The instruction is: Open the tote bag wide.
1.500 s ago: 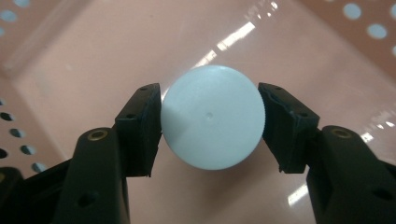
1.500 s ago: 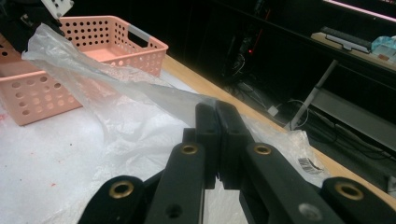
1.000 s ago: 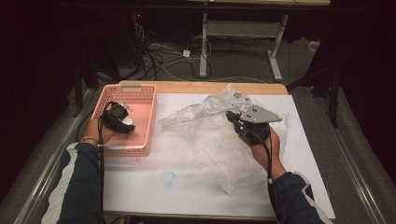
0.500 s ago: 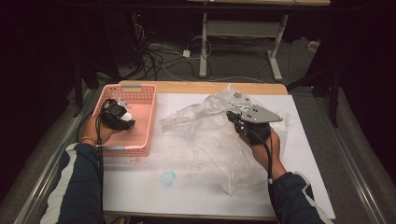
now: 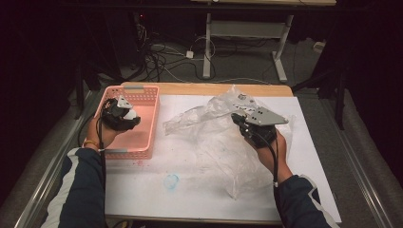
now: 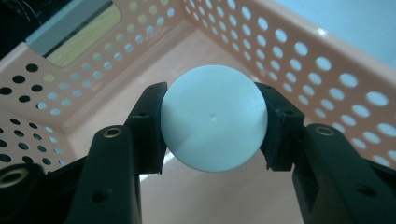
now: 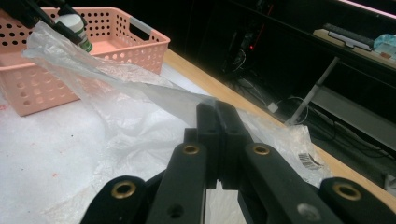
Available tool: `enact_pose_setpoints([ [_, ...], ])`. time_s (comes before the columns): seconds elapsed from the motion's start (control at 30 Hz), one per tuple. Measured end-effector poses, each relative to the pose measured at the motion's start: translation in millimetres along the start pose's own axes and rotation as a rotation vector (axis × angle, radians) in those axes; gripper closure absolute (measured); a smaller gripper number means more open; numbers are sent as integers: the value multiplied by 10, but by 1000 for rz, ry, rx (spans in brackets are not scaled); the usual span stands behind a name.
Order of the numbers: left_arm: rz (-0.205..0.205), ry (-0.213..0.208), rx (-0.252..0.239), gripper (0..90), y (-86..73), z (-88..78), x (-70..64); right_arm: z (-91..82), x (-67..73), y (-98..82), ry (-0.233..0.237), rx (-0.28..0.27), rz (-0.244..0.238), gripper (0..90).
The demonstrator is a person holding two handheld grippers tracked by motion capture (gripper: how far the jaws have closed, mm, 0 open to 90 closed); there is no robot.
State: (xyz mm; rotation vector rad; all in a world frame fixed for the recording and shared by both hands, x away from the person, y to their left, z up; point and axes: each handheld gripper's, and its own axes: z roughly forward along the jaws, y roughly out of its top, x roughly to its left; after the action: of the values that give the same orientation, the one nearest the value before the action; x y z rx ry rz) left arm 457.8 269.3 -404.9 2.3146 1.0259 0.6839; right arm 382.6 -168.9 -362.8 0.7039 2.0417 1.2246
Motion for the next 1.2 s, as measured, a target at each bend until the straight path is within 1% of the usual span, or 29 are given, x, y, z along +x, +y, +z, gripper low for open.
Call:
enact_pose_setpoints([
  [0.03,1,4,-16,487,7,-27,-16,1,0,0,2,1,-2,900],
  [0.13,-4,-3,-75,488,31,-118,-66,6,3,-1,8,5,-3,900],
  [0.17,10,2,-100,487,42,-146,-75,7,1,-1,7,6,-5,900],
  [0.2,8,-4,-118,488,49,-171,-94,8,0,-1,7,5,-4,900],
  [0.27,17,-4,-146,487,69,-216,-150,8,-9,-2,7,4,-8,900],
  [0.3,23,-11,-155,488,79,-237,-177,5,-10,-1,5,2,-3,900],
  [0.37,26,-17,-186,487,88,-275,-230,4,-11,4,5,4,-6,900],
  [0.4,21,-28,-198,488,91,-285,-251,6,-11,5,6,4,-5,900],
  [0.47,23,-29,-214,487,90,-293,-292,16,-14,3,7,4,-8,900],
  [0.53,24,-39,-225,488,86,-290,-323,33,-16,-3,13,9,-4,900],
  [0.67,16,-44,-253,488,90,-288,-336,73,-35,-13,14,13,-7,900],
  [0.8,10,-48,-286,488,85,-326,-364,94,-55,-25,15,20,-2,900],
  [0.9,23,-51,-308,488,84,-382,-424,94,-63,-29,15,20,-2,900],
  [0.93,24,-56,-318,488,84,-408,-447,96,-64,-29,15,20,-2,900],
  [0.97,22,-73,-318,488,83,-434,-479,98,-64,-29,16,20,0,900],
  [1.0,32,-70,-323,488,88,-459,-511,101,-59,-29,17,21,1,900],
  [1.1,58,-81,-343,488,106,-527,-606,103,-49,-26,16,22,-3,900],
  [1.17,67,-99,-355,488,125,-554,-658,105,-50,-26,14,23,-3,900],
  [1.2,72,-101,-362,488,135,-565,-687,108,-52,-28,13,23,-4,900],
])
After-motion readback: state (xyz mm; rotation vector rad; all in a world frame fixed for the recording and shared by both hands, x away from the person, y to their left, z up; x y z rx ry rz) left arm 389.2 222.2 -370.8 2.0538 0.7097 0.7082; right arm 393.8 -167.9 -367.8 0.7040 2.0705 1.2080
